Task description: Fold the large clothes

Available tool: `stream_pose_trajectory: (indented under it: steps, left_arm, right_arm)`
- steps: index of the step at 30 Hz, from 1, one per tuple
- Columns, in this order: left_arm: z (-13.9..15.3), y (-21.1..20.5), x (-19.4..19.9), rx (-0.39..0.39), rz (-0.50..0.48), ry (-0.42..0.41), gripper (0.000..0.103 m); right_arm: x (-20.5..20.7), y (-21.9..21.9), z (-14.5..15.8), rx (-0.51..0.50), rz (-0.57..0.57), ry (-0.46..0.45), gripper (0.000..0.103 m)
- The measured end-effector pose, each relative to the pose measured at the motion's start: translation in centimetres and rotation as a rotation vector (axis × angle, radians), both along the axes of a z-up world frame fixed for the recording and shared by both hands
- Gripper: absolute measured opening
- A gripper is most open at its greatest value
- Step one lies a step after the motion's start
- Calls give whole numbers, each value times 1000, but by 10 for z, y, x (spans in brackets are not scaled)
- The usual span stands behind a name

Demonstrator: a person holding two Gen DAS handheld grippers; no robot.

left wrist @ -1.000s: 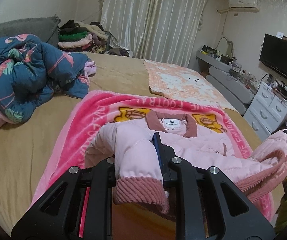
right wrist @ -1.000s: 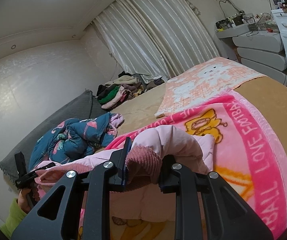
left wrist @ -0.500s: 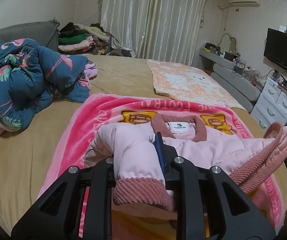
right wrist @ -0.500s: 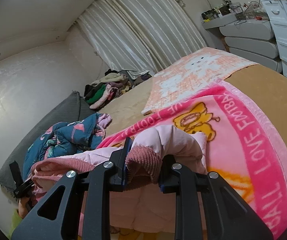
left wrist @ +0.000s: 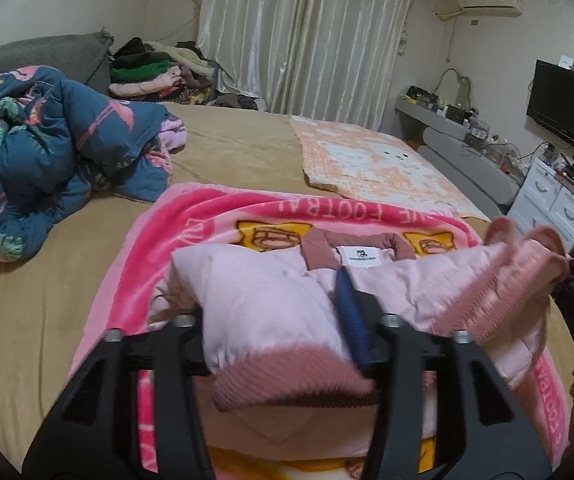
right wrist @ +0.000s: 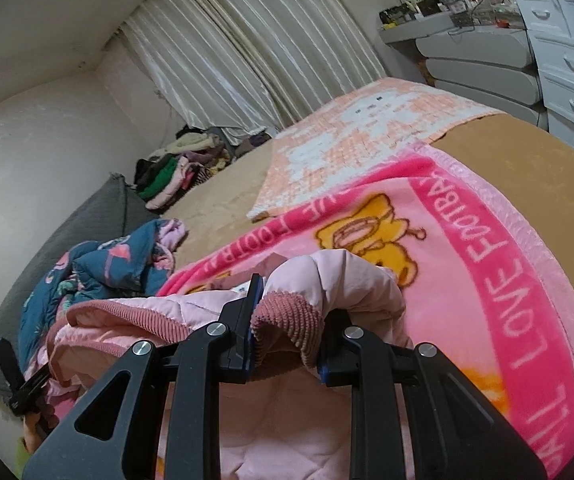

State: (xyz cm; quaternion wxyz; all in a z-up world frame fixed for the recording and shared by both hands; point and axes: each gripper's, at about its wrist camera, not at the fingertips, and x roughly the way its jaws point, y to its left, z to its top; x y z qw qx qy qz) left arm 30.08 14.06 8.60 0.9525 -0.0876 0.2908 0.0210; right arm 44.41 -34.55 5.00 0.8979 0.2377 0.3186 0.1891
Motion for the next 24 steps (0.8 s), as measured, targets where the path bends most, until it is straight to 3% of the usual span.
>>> stream_pose_trajectory:
  steps: [5,8,11,15,20,24]
  left_arm:
    - [-2,-2,6,-12,-10,-8,50]
    - [-2,0,5,-59,-37,-36,69]
    - [-1,-1,4,-53,-38,-43,73]
    - [5,-1,-4,-32,-22,-97,93]
    - [2,-9,-2,71,-5,-85,93]
    - [-12,-8,1,99,10,-46,93]
  right_arm:
    - [20,8,-13,-32,-12,38,21]
    - [31,13,-20,-47,-13,58,21]
    - [39,16,-24,-59,-13,74,21]
    - [47,21,-31,-74,-18,94,21]
    - [57,26,-38,-90,-22,104,22]
    - [60,31,-41,-93,-27,114,26]
